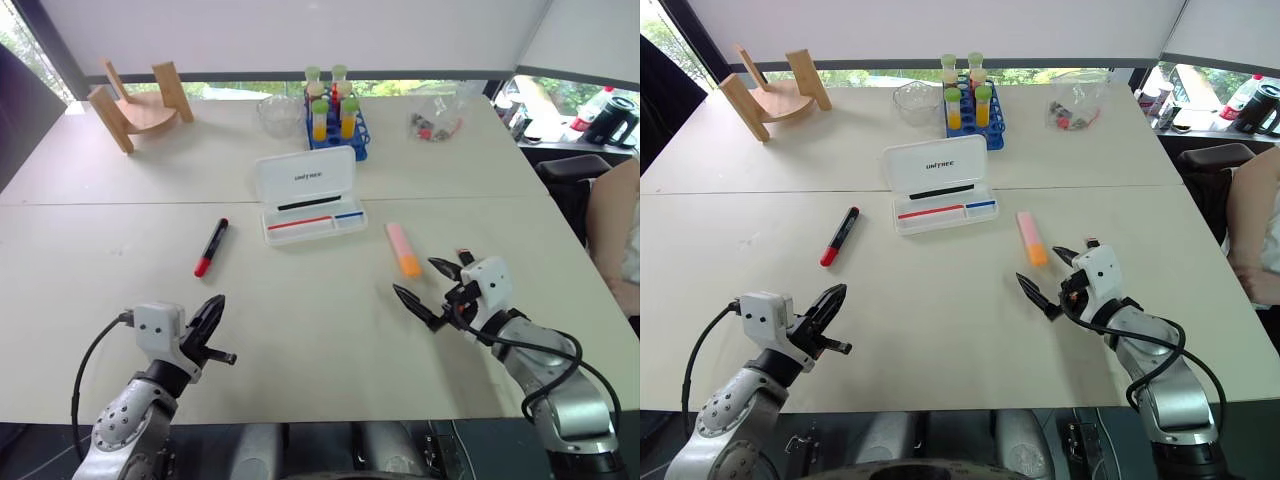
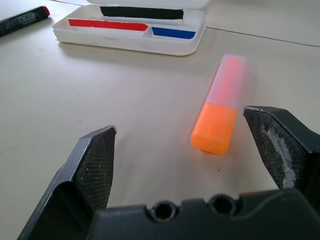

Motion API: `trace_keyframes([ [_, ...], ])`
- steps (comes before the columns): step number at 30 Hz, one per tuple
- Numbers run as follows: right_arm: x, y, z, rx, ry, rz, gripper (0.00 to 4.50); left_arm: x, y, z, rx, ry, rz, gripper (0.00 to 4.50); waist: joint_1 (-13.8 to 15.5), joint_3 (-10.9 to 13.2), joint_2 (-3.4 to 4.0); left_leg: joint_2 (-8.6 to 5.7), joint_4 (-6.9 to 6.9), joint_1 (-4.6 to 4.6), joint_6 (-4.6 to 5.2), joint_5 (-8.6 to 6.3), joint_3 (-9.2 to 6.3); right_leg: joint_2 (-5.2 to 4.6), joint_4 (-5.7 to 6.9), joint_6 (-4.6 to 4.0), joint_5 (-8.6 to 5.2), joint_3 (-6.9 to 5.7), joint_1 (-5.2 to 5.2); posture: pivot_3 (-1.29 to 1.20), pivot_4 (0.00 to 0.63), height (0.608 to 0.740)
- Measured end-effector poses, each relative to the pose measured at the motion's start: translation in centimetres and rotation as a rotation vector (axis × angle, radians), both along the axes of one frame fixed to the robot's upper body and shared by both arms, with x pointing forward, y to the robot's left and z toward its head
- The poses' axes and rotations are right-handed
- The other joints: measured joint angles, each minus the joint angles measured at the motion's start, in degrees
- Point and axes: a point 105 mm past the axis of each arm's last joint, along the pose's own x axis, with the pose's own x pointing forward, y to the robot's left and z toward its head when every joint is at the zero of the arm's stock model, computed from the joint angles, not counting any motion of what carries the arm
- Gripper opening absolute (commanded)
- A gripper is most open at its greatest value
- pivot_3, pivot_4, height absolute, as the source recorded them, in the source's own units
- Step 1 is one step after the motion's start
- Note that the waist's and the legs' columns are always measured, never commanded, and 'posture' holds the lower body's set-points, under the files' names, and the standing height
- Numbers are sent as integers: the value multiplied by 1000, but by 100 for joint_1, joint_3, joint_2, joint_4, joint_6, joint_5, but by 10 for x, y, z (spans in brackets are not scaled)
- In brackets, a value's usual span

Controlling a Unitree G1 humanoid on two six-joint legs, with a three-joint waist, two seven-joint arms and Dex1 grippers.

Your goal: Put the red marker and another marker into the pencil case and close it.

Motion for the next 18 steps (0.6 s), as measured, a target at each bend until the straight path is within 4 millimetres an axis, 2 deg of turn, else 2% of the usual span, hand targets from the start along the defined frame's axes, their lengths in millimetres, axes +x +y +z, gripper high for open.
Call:
trace_keyframes([
  [9,5,1,10,-3,-15,45,4500,15,7,4,32,-31,29,54,-2,0,0,0,-1,0,0,0,-1,2,0,16,9,-1,0,0,150,740],
  [13,11,5,23,-6,-26,87,4500,34,32,12,52,-39,102,54,-5,1,2,1,3,1,0,0,-4,4,5,18,11,-3,0,0,150,740],
  [17,18,11,40,9,-52,125,4500,55,50,34,126,-78,119,54,-6,1,1,0,2,1,0,0,-4,3,6,23,13,-5,0,0,150,740],
  [18,19,12,44,8,-54,134,4500,60,53,38,143,-77,117,281,-2,1,2,0,1,1,0,0,-5,3,8,24,14,-7,-1,0,150,740],
])
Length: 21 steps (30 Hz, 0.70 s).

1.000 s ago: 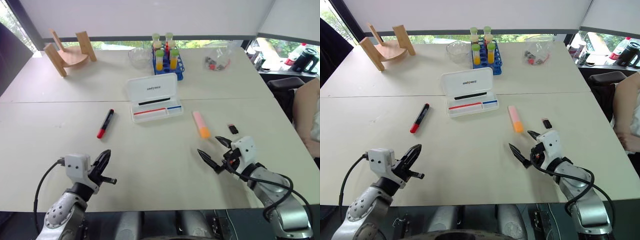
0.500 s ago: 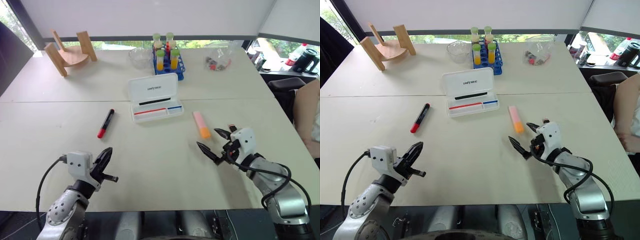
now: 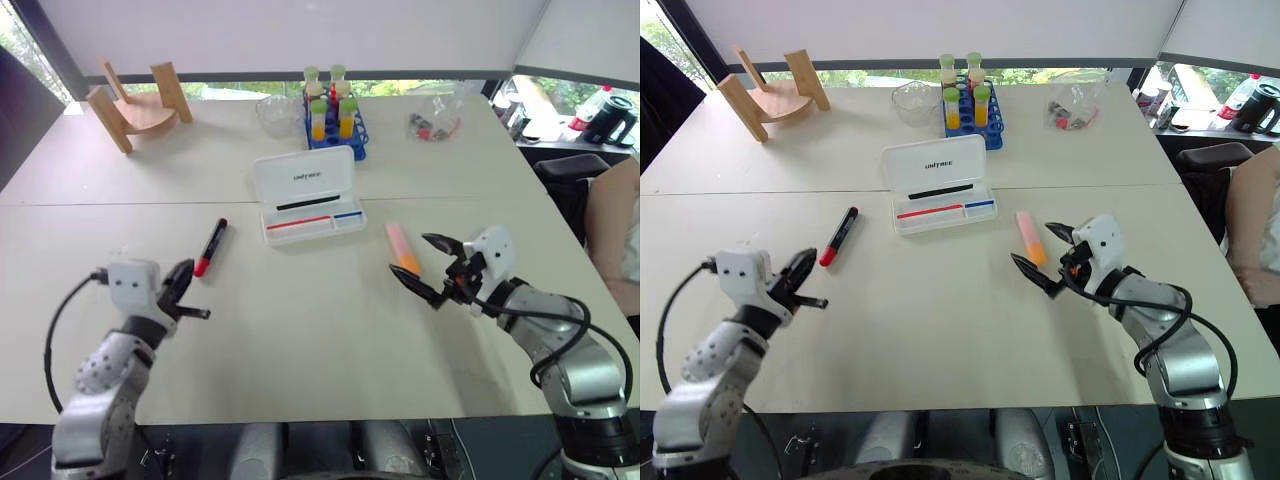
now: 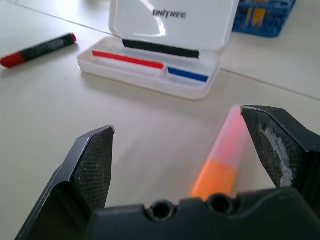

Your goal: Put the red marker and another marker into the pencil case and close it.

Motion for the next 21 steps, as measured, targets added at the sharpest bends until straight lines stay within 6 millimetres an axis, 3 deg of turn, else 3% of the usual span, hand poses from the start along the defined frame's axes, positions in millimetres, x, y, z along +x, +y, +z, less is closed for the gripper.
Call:
trace_keyframes([
  [2,3,2,9,-3,-19,15,4500,10,8,6,21,7,6,951,0,0,0,0,-1,0,0,0,-3,0,4,1,0,-3,-1,0,150,740],
  [6,7,6,19,3,-46,26,4500,26,15,11,34,34,-9,2975,-4,0,0,0,-5,-1,0,0,-4,-1,6,1,0,-5,-4,0,150,740],
  [9,10,7,25,3,-65,25,4500,38,14,4,36,93,-51,4461,-8,1,2,0,-5,-1,0,0,-4,-1,7,1,0,-6,-5,0,150,740],
  [14,7,11,31,1,-20,87,4500,56,8,-21,14,195,-103,4461,-7,4,3,-1,-3,-1,0,0,-5,-1,11,1,1,-6,-6,0,150,740],
  [21,-31,30,61,-86,111,422,4500,87,4,-32,37,270,-166,4461,-4,14,1,-3,-1,-3,0,0,-12,-2,11,2,1,-14,-3,0,150,740],
])
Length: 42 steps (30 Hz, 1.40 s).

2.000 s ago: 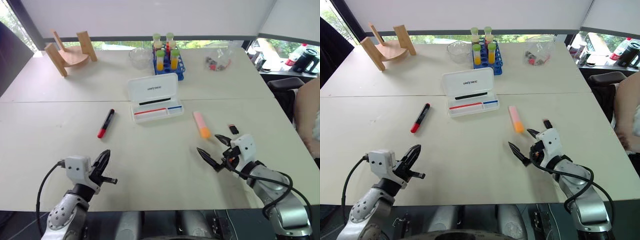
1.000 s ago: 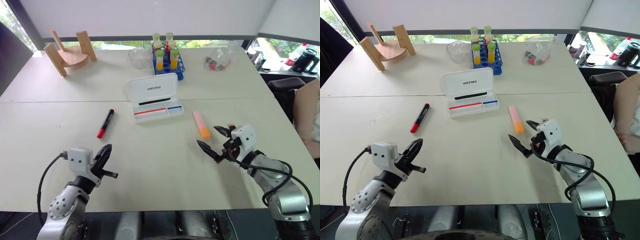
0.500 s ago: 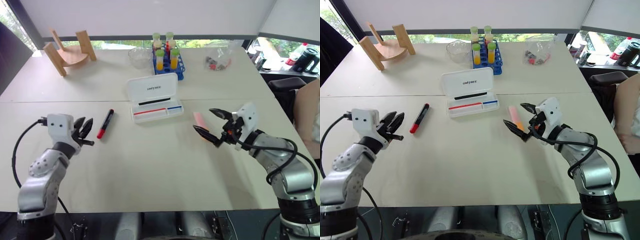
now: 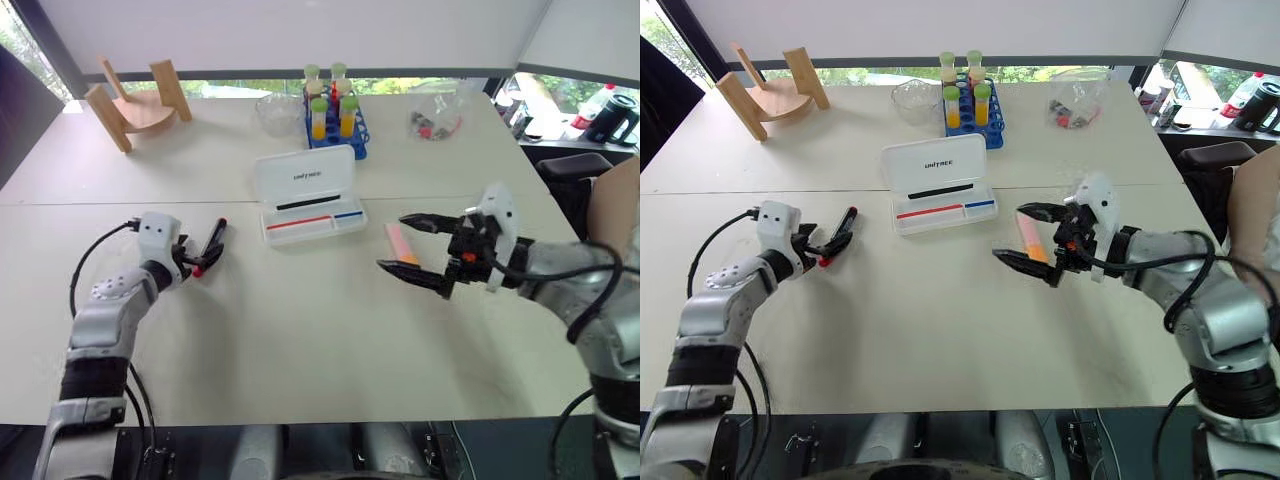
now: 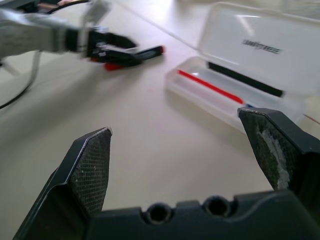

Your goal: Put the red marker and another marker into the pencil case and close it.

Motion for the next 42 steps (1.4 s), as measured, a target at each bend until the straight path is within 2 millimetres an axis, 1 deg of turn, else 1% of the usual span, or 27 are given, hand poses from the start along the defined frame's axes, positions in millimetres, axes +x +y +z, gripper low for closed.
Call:
trace_keyframes([
  [3,-6,-1,8,-47,13,64,4500,11,-4,3,3,7,-31,4461,0,1,-1,0,0,-2,0,0,0,0,0,0,0,0,-2,0,150,740],
  [6,-4,1,12,-59,5,89,4500,17,-8,4,13,11,-63,4461,-7,1,-1,0,0,-2,0,0,0,0,1,1,0,0,-3,0,150,740],
  [9,-2,1,12,-56,5,91,4500,18,-13,5,3,3,-82,4461,-1,1,-1,0,0,-5,0,0,-1,-2,1,1,0,0,-6,0,150,740],
  [11,-2,3,11,-58,-1,93,4500,18,-16,9,-25,-7,-87,4461,0,2,-3,0,1,-10,0,0,-3,-3,2,1,0,0,-11,0,150,740],
  [12,-2,3,10,-60,2,91,4500,18,-19,14,-58,-24,-96,4461,0,3,-4,1,2,-14,-1,0,-4,-3,4,1,0,0,-14,0,150,740],
  [15,-2,4,4,-57,17,82,4500,7,-37,44,-159,-112,-205,4461,0,5,-6,0,2,-18,-1,1,-4,-7,4,1,0,0,-17,0,150,740],
  [17,-2,5,3,-55,16,74,4500,-4,-54,59,-166,-168,-320,4461,2,5,-4,0,2,-17,-1,1,-3,-8,4,1,0,1,-15,0,150,740],
  [19,-1,5,3,-52,10,65,4500,-12,-71,66,-138,-183,-432,4461,6,5,-4,-2,3,-13,-2,1,-4,-6,5,1,0,0,-11,0,150,740],
  [20,-1,6,3,-48,7,64,4500,-15,-78,66,-123,-180,-480,4461,7,5,-4,-2,4,-10,-2,1,-4,-5,5,1,0,-1,-9,0,150,740],
  [23,1,7,3,-37,3,48,4500,-23,-103,56,-36,-136,-668,4461,4,6,-4,-3,6,-9,-2,1,-1,-3,5,1,0,-1,-8,0,150,740],
  [25,1,6,2,-35,0,35,4500,-21,-111,46,20,-106,-747,4461,4,6,-4,-3,5,-9,-1,1,-2,-1,5,1,0,-1,-9,0,150,740],
  [27,0,6,0,-35,0,27,4500,-17,-114,39,48,-86,-779,4461,4,6,-4,-3,4,-11,-1,1,-2,0,5,1,0,-2,-10,0,150,740],
  [31,-2,6,-4,-34,4,6,4500,1,-121,28,106,-64,-819,4461,6,7,-5,-4,6,-17,0,1,-2,0,5,1,0,-2,-15,0,150,740],
  [36,-5,3,-5,-29,-3,-18,4500,10,-121,19,134,-26,-871,4461,-18,9,-7,-4,4,-18,2,0,-2,1,6,2,0,-2,-18,0,150,740],
  [39,-6,3,-5,-29,-8,-28,4500,10,-123,14,125,3,-918,3625,-10,9,-7,-4,5,-18,2,0,-2,2,6,2,0,-3,-17,0,150,740],
  [42,-5,2,-5,-25,-8,-42,4500,10,-123,11,140,12,-957,2025,-7,10,-9,-4,7,-19,2,0,-2,1,6,2,0,-3,-16,0,150,740],
])
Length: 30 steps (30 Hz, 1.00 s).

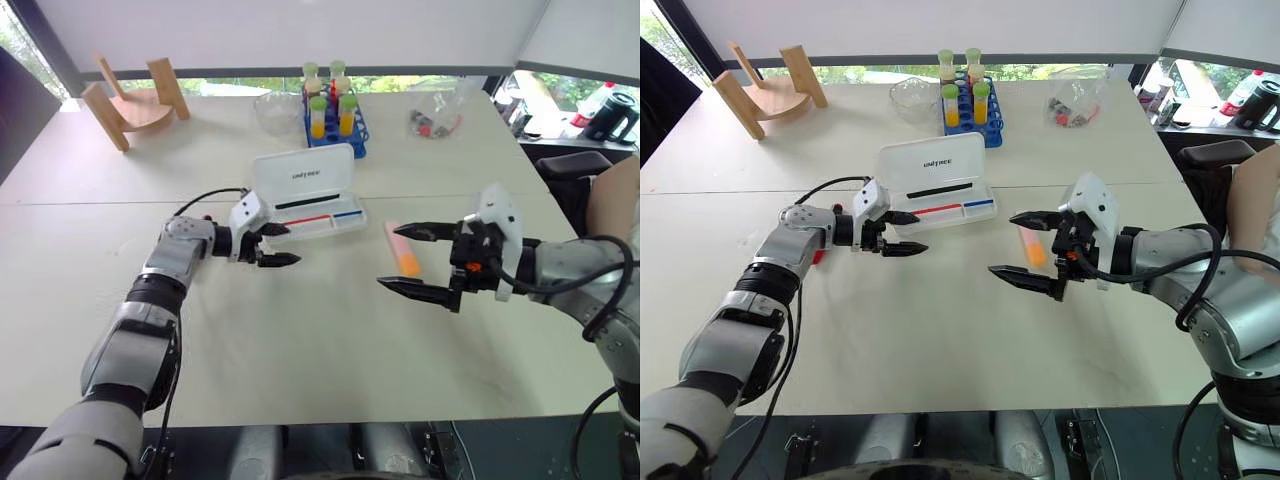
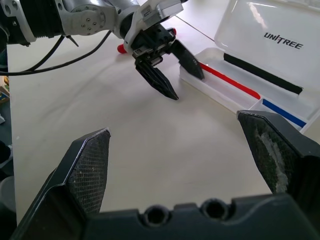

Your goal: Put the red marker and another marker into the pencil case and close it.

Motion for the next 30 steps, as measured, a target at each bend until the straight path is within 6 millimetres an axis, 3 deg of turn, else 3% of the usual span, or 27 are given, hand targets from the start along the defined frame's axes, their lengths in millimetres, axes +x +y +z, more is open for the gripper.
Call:
trace_keyframes([
  [4,1,-1,0,2,-3,-12,4500,0,3,-4,34,14,-14,26,-3,0,0,0,-1,0,1,0,-1,1,1,0,0,0,-1,0,150,740],
  [8,1,-1,1,2,-6,-16,4500,-5,4,-5,61,26,-67,26,-15,-1,1,0,1,2,1,0,0,1,2,1,0,1,2,0,150,740],
  [14,2,-3,3,0,-15,-21,4500,-57,23,-13,99,86,-256,26,-135,-1,6,8,-9,7,4,-2,-3,5,5,-3,-2,6,0,0,150,740],
  [17,2,-2,4,0,-16,-15,4500,-72,27,-16,123,93,-285,26,-137,0,8,7,-1,11,4,-2,-1,3,8,-2,-2,6,7,0,150,740],
  [24,3,1,7,-6,-26,11,4500,-71,26,-18,129,56,-265,26,-124,-2,10,6,4,18,4,-2,-2,2,11,-1,-1,4,15,0,150,740],
  [27,4,1,5,-8,-19,15,4500,-67,25,-20,123,46,-236,871,-98,-2,11,4,7,19,5,-1,-2,1,16,-1,0,3,16,0,150,740],
  [30,5,2,6,-13,-26,24,4500,-67,24,-20,116,50,-214,2263,-106,-2,11,5,7,19,5,-2,-2,2,16,-1,0,3,15,0,150,740],
])
